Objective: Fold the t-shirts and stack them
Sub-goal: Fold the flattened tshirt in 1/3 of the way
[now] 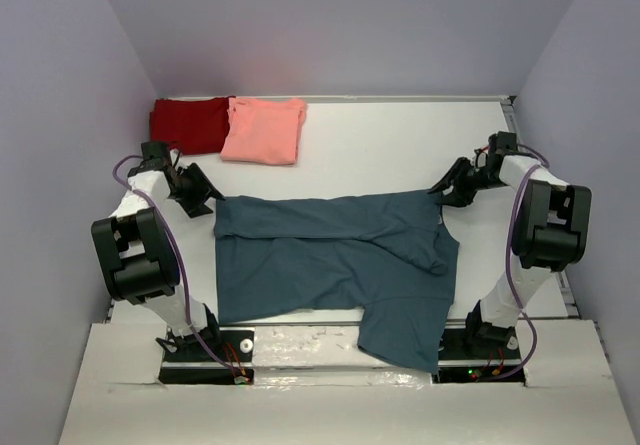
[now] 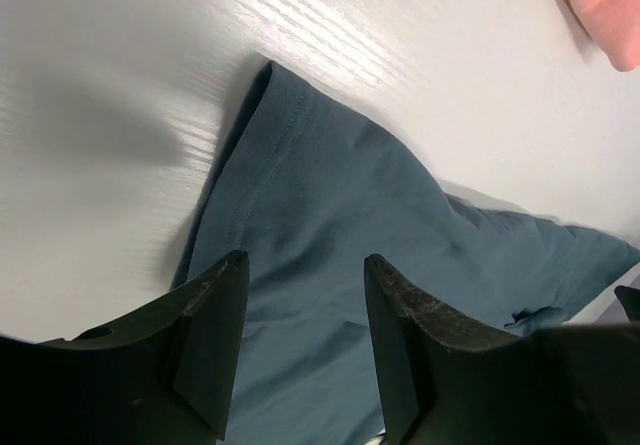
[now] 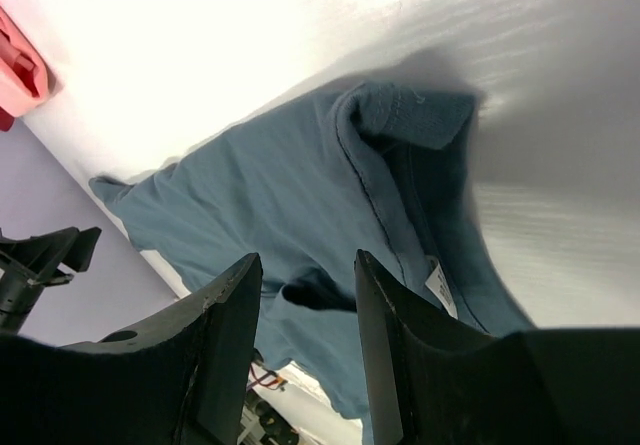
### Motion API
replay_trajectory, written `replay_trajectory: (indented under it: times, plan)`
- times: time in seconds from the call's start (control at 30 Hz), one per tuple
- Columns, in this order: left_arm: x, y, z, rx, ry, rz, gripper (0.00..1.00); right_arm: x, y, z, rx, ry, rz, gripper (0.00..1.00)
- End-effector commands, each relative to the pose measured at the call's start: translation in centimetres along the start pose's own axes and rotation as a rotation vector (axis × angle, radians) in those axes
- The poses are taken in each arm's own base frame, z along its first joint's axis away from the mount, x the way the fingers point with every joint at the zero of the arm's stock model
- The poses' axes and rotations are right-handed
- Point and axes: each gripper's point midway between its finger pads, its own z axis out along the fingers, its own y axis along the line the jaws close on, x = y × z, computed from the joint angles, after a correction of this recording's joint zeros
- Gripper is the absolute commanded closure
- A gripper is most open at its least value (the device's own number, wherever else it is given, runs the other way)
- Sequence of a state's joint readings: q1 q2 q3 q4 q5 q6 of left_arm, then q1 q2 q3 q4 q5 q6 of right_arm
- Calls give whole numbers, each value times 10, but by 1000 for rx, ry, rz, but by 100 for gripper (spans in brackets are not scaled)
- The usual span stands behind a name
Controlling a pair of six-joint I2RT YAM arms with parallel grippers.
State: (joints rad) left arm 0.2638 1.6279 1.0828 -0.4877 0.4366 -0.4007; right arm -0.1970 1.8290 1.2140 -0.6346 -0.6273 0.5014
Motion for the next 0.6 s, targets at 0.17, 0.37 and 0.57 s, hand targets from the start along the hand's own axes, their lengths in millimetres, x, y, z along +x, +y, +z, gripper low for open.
replay_trajectory:
  times: [0.17, 0.37, 0.57]
  plan:
    - [-31, -34, -31, 99, -102, 75, 42, -24, 13, 4, -67, -60, -44, 53]
    - [-25, -78, -41, 370, -97, 90, 44, -19, 12, 11, -97, -31, -7, 54]
    - [10, -90, -9, 519, 102, 37, 45, -13, 2, 22, -88, 7, 16, 53]
